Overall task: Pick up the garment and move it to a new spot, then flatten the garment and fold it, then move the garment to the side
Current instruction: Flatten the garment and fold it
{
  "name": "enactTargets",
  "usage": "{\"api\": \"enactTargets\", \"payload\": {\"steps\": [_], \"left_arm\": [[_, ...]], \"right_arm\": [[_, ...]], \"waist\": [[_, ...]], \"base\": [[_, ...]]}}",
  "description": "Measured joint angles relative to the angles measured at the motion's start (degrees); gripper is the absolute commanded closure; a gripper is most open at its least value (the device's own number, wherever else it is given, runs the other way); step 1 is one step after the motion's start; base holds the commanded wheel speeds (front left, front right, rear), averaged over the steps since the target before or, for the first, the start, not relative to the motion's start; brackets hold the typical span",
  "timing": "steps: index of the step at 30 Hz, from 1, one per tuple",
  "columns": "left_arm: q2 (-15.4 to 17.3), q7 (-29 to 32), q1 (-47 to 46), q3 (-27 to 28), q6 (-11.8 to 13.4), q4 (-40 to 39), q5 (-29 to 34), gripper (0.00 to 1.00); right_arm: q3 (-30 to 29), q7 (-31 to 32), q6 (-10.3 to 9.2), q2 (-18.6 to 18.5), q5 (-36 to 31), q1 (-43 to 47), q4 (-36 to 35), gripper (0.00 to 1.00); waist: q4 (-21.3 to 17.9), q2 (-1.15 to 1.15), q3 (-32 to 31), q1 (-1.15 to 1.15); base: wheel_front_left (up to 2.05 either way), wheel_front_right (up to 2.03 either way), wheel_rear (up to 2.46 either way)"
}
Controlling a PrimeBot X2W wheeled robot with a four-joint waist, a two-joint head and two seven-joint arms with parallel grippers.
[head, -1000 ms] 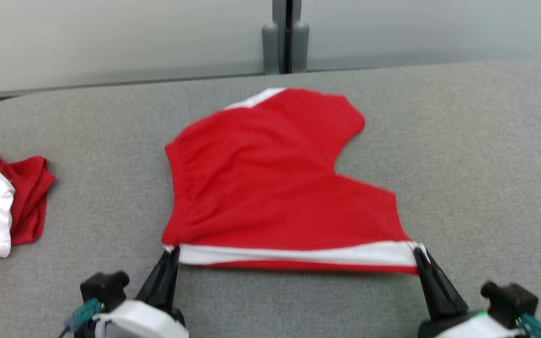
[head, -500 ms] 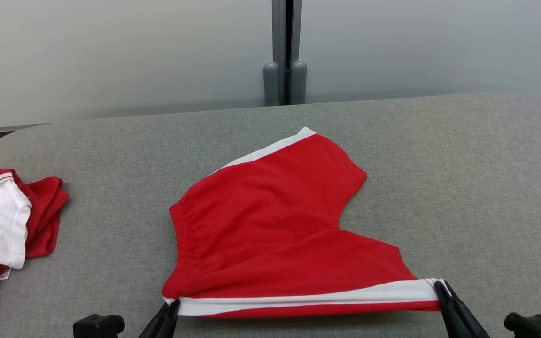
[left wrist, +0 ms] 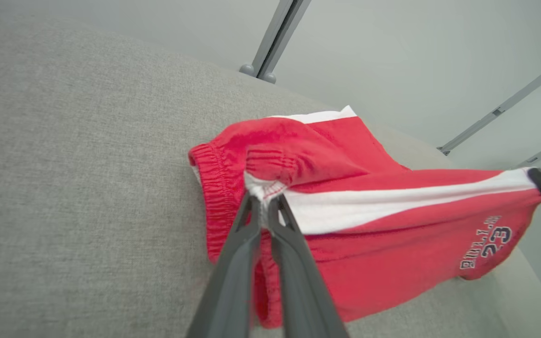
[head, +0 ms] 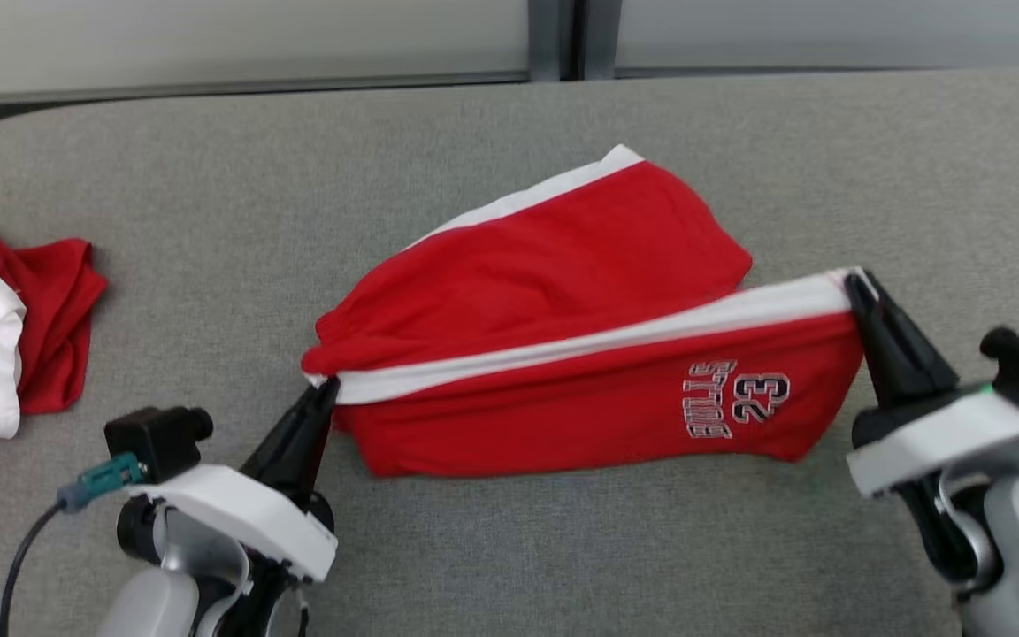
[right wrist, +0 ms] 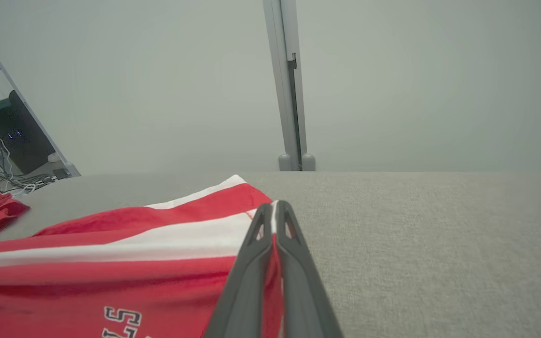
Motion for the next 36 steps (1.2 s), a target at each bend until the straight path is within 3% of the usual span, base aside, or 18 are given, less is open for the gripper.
{"api": "enactTargets", "payload": {"steps": [10, 16, 21, 22, 23, 24, 25, 29, 32, 36], "left_arm": [[-1.80, -0.98, -14.19, 1.21, -2.00, 7.97, -1.55, 1.00], [-2.93, -2.19, -18.24, 1.27, -3.21, 12.02, -2.53, 1.00], [-3.55, -3.18, -20.60, 0.67, -3.86, 14.52, -2.55, 1.00], [-3.75, -3.60, -21.11, 0.51, -4.13, 15.17, -2.56, 0.91], [-3.82, -4.11, -21.59, 0.38, -4.27, 15.70, -2.56, 0.48], [-3.88, -4.47, -21.99, 0.18, -4.39, 16.24, -2.53, 0.00], [-3.86, -5.06, -22.25, -0.08, -4.48, 16.71, -2.35, 0.00], [-4.04, -9.36, -22.31, -0.41, -4.57, 17.38, -0.48, 0.00], [-4.56, -14.50, -21.02, -0.27, -2.85, 16.81, 2.16, 0.00], [-4.39, -19.92, -18.83, 1.05, 0.58, 14.11, 5.98, 0.00]], "right_arm": [[8.58, -0.86, -0.01, -1.62, 3.41, -25.37, 17.71, 1.00], [13.06, -3.63, -0.01, -1.48, 6.30, -35.04, 28.40, 1.00], [16.45, -6.39, -0.01, -1.58, 7.81, -39.49, 33.34, 1.00], [17.04, -7.16, -0.01, -1.60, 8.03, -40.58, 34.52, 1.00], [17.98, -7.65, -0.01, -1.55, 8.65, -41.57, 35.52, 0.80], [18.93, -8.16, -0.01, -1.47, 9.01, -42.29, 36.42, 0.49], [19.96, -8.60, -0.01, -1.43, 9.11, -42.86, 37.27, 0.00], [22.51, -11.03, -0.02, -1.56, 9.98, -43.90, 38.33, 0.00], [22.62, -11.69, -0.02, -2.02, 9.29, -43.46, 36.79, 0.00], [15.70, -11.96, -0.02, -2.86, 4.03, -39.57, 27.29, 0.00]], "waist": [[3.25, 0.00, 10.29, 0.00], [6.05, 0.00, 13.19, 0.00], [7.23, 0.00, 14.24, 0.00], [7.39, 0.00, 14.44, 0.00], [7.52, 0.00, 14.62, 0.00], [7.58, 0.00, 14.75, 0.00], [7.61, 0.00, 14.80, 0.00], [7.51, 0.00, 14.45, 0.00], [7.27, 0.00, 13.61, 0.00], [6.38, 0.00, 12.33, 0.00]], "base": [[0.00, 0.00, 0.00], [0.00, 0.00, 0.00], [0.00, 0.00, 0.00], [0.00, 0.00, 0.00], [0.00, 0.00, 0.00], [0.00, 0.00, 0.00], [0.00, 0.00, 0.00], [0.00, 0.00, 0.00], [0.00, 0.00, 0.00], [0.00, 0.00, 0.00]]}}
